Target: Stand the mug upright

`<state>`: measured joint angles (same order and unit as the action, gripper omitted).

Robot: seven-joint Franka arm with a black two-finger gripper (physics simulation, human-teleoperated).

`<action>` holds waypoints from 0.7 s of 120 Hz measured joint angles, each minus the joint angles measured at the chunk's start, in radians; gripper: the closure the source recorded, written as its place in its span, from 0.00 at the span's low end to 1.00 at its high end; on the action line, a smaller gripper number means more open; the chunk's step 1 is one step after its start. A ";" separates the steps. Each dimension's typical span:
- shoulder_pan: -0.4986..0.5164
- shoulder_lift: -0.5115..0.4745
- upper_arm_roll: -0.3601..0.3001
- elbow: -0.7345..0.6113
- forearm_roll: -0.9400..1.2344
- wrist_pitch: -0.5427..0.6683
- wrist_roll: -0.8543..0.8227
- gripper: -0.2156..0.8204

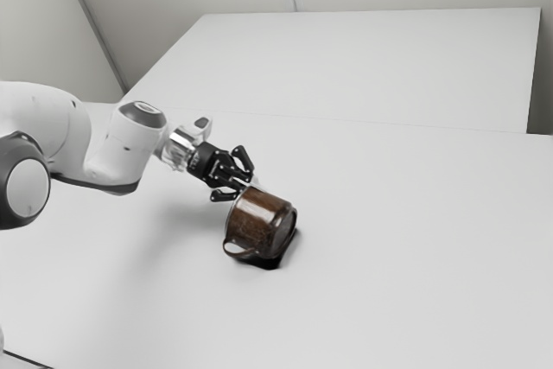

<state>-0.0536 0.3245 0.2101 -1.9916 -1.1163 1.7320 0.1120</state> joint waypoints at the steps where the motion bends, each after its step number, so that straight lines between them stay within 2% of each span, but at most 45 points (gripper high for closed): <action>1: 0.000 0.000 -0.001 0.000 0.000 0.001 -0.001 0.91; 29: -0.024 -0.024 -0.014 0.018 0.052 0.039 -0.027 0.95; 54: -0.079 -0.132 -0.060 0.081 0.418 0.112 -0.071 0.96; 84: -0.090 -0.164 -0.132 0.077 0.821 0.182 -0.150 0.96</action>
<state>-0.1437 0.1608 0.0783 -1.9144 -0.2955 1.9145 -0.0385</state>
